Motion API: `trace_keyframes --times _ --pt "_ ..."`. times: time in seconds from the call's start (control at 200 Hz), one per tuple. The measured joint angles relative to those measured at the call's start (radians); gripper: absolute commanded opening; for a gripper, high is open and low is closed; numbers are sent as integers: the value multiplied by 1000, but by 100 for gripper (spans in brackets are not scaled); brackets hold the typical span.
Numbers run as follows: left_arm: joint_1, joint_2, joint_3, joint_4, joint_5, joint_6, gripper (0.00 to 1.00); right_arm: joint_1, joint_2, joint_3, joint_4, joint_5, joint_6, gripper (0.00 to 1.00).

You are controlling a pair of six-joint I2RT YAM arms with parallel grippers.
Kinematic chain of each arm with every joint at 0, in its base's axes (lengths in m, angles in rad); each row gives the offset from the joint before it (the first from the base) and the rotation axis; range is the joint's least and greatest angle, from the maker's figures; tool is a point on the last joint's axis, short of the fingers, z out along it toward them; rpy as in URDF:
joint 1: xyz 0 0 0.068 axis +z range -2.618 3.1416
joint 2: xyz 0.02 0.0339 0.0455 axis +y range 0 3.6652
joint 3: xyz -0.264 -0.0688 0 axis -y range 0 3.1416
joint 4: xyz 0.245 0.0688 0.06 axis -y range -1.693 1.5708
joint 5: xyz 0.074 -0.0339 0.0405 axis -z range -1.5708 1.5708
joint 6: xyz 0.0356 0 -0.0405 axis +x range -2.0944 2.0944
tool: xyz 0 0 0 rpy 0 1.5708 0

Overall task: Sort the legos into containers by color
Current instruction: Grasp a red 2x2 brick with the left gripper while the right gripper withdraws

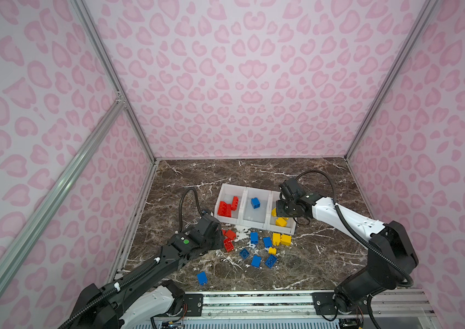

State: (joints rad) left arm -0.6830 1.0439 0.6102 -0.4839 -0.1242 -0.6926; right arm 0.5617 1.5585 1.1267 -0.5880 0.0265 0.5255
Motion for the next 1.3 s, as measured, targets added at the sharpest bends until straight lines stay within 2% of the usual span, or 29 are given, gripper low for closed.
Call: trace_keyframes --times 0.655,0.875,1.3 --pt "-88 346 98 97 16 -17 63 45 -315 -227 -31 42 97 56" --pt "-110 377 100 96 3 -23 60 44 -351 -258 -41 50 114 56" --pt "-111 405 100 97 -16 -21 48 42 -352 -261 -41 51 125 56"
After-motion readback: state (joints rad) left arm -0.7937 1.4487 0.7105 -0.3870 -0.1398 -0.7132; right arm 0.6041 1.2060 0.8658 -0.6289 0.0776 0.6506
